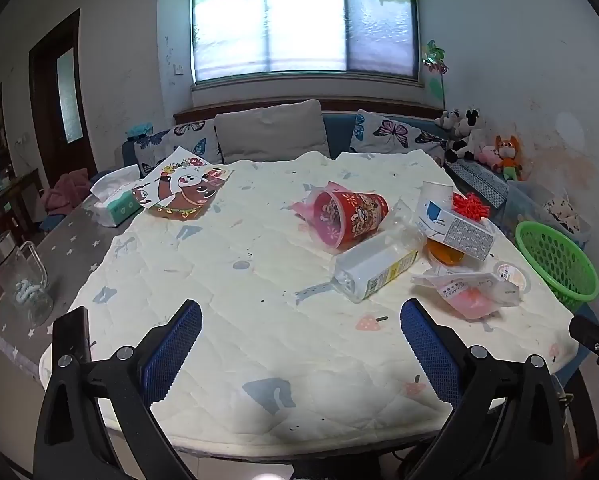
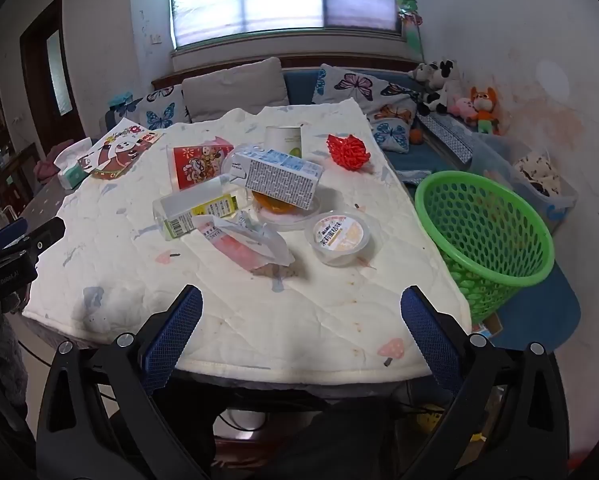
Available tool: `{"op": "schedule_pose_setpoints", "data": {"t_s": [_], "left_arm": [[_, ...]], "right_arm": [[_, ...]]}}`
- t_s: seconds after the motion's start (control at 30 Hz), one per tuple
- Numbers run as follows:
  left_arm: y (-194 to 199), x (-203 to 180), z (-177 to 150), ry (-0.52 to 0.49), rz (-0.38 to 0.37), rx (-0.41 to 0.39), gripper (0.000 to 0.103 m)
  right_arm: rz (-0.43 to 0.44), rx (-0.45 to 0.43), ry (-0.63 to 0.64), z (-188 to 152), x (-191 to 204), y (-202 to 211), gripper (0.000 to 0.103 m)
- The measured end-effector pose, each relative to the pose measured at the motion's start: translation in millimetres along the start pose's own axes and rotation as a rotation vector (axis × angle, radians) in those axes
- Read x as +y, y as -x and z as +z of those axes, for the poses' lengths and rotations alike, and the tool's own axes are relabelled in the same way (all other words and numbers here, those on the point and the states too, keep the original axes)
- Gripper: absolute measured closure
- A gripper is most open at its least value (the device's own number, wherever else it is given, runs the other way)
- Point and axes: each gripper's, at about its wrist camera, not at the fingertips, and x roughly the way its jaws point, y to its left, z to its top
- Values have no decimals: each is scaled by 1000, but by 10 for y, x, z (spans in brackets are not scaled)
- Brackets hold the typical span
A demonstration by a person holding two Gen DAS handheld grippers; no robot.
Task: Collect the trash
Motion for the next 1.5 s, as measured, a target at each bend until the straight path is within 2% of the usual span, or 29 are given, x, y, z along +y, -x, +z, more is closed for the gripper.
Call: {"op": "schedule_pose_setpoints", "data": {"t_s": [1.5], "left_arm": [[-71, 9, -5, 7, 8, 14, 6]], "right_arm": [[15, 22, -3, -1, 11, -127, 4]]}}
